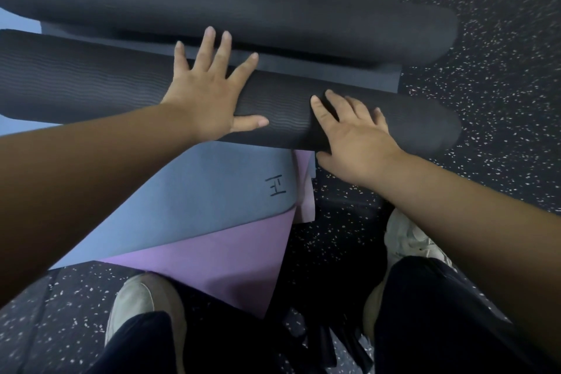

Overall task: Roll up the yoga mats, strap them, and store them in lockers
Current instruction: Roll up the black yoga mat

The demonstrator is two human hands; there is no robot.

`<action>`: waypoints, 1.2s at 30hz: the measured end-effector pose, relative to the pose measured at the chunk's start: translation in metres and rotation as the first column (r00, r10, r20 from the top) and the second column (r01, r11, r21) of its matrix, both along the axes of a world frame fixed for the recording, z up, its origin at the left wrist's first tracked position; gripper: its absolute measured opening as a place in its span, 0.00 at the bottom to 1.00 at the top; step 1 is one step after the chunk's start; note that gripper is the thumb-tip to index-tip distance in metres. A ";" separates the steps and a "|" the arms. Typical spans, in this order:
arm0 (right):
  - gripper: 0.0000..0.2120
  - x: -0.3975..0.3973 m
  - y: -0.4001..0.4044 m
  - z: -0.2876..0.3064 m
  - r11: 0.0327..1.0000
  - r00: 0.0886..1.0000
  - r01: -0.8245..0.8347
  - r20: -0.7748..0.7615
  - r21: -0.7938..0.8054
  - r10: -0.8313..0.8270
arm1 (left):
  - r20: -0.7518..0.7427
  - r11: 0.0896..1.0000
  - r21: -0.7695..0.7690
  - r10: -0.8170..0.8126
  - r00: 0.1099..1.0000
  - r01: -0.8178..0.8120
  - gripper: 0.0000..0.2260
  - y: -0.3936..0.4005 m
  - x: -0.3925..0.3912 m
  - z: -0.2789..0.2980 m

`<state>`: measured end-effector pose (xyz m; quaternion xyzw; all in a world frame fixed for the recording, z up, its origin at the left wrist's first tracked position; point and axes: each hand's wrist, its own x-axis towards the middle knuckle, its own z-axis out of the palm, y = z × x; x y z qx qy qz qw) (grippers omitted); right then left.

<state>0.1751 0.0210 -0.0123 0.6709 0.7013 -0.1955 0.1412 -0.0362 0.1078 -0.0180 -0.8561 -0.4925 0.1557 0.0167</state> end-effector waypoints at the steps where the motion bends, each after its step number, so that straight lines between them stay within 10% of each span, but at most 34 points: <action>1: 0.41 0.001 0.002 0.000 1.000 1.000 0.005 -0.004 -0.009 -0.005 | -0.011 1.000 0.015 -0.008 1.000 0.008 0.48 0.001 -0.001 0.000; 36: 0.46 -0.019 -0.016 -0.018 0.999 0.999 0.030 -0.044 0.014 -0.029 | 0.175 0.975 0.050 0.207 0.963 -0.219 0.40 0.032 0.001 0.003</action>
